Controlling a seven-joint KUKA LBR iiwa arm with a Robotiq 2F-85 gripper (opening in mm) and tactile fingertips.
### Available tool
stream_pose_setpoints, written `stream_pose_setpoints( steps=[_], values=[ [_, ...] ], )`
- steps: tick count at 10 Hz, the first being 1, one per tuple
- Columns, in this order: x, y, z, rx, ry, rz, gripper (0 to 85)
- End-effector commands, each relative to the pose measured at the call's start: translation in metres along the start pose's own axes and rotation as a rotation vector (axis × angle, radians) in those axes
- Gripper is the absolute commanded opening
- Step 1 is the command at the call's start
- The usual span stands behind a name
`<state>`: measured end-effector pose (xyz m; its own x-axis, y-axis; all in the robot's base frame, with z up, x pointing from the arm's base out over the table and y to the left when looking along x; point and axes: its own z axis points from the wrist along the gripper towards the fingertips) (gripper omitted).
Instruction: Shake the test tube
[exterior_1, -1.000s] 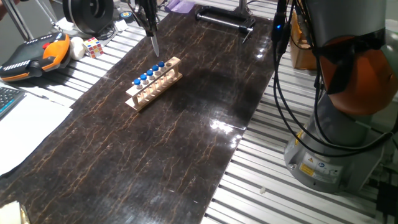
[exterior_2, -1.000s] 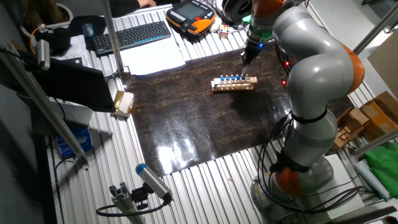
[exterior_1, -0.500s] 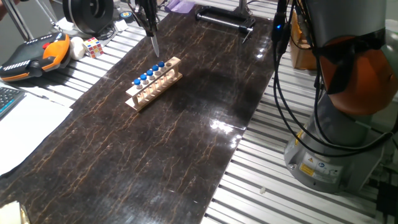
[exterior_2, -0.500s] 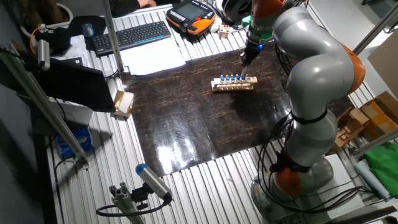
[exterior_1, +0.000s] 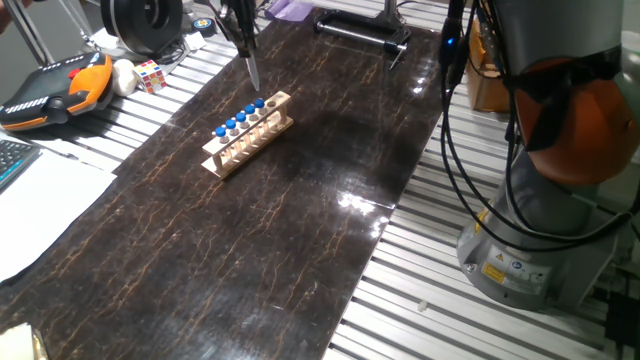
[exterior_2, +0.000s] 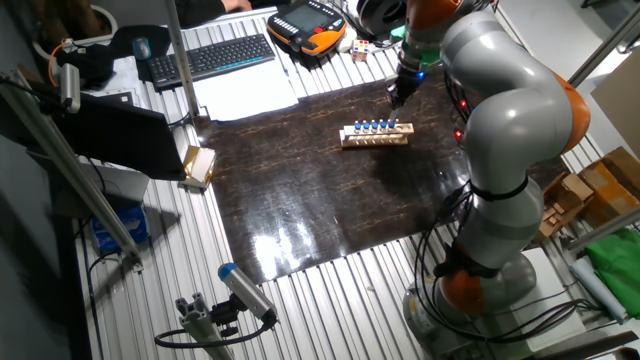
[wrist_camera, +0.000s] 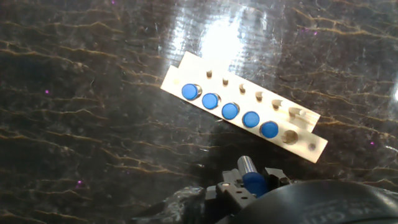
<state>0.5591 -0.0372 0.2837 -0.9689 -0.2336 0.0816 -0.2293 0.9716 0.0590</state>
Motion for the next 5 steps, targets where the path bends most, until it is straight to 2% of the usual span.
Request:
stream_pose_setpoints(
  steps=[1,3,4,5],
  values=[
    [-0.0001,0.0002,0.0001,-0.022,-0.005,0.015,11.0],
    [0.0001,0.0017,0.0003,-0.04,-0.013,0.038,9.3],
    [-0.0002,0.0007,-0.0002,-0.01,-0.016,0.019,9.0],
    [-0.0002,-0.0006,-0.0006,0.212,0.007,-0.082,7.3]
  ],
)
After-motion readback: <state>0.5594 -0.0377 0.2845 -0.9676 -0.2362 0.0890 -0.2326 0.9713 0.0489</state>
